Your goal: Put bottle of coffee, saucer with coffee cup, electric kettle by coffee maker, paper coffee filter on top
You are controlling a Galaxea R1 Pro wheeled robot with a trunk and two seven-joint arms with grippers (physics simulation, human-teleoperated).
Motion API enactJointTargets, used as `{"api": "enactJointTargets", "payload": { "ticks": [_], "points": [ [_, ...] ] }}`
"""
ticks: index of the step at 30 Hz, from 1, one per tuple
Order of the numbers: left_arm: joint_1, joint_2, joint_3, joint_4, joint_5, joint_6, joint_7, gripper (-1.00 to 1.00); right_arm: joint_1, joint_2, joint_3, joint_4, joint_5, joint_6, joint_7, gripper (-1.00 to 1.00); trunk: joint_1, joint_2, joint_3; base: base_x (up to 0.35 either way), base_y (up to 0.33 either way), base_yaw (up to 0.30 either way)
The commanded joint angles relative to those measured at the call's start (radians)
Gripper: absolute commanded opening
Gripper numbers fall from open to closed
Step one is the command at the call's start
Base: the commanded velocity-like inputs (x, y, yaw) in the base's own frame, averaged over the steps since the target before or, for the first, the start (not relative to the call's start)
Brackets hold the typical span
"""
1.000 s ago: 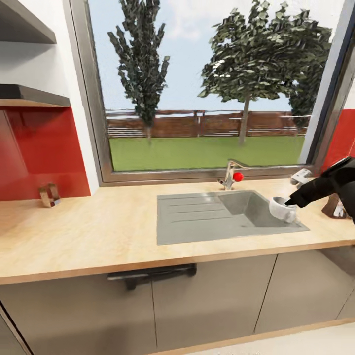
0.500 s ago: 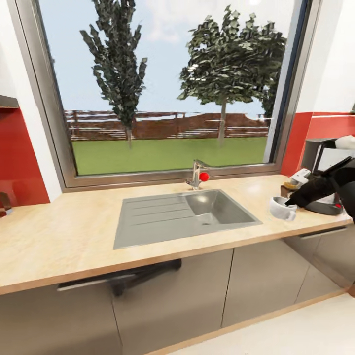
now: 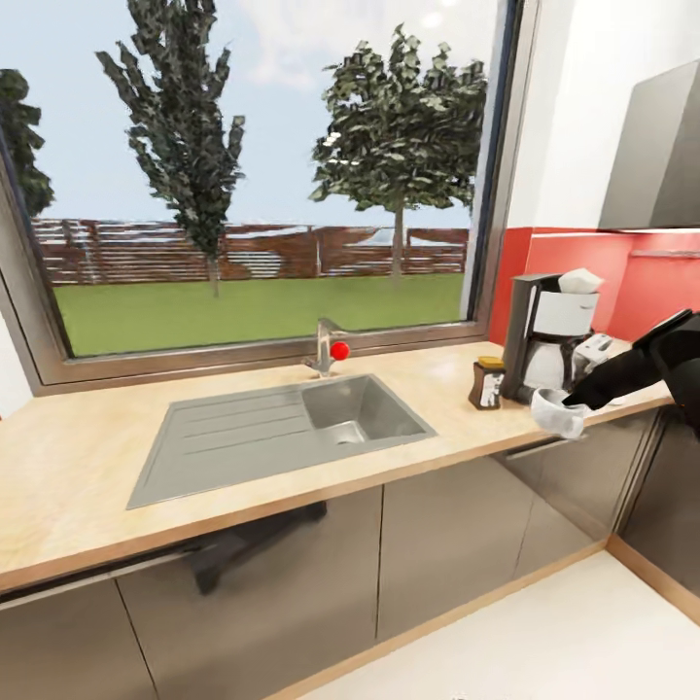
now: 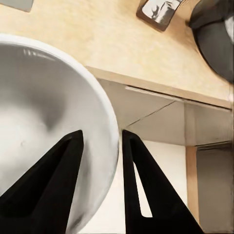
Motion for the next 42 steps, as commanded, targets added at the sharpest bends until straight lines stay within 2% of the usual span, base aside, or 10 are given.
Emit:
{"api": "enactJointTargets", "payload": {
  "ticks": [1,7,17,34,42],
  "points": [
    [-0.001,0.001,0.002,0.0,0.007,0.01,-0.004,1.0,-0.001,-0.001,0.002,0.0,0.008,0.011,0.011,-1.0,0.0,-0.001,0.0,0.0,-0.29,-0.227],
    [-0.001,0.001,0.002,0.0,0.007,0.01,-0.003,1.0,-0.001,-0.001,0.002,0.005,0.008,0.011,0.01,-1.0,0.0,-0.001,0.004,0.0,-0.215,-0.227],
    [-0.001,0.001,0.002,0.0,0.007,0.011,0.014,1.0,-0.001,-0.001,0.002,0.018,0.008,0.011,0.009,-1.0,0.0,-0.001,0.012,0.003,-0.028,-0.214],
    [-0.001,0.001,0.002,0.0,0.007,0.01,0.016,1.0,-0.001,-0.001,0.0,0.021,0.008,0.01,0.007,-1.0,0.0,-0.001,0.013,0.2,-0.218,-0.02],
    [-0.001,0.001,0.002,0.0,0.007,0.011,0.016,1.0,-0.001,-0.001,0.0,0.022,0.008,0.011,0.007,-1.0,0.0,-0.001,0.018,0.072,-0.118,-0.193]
  ]
}}
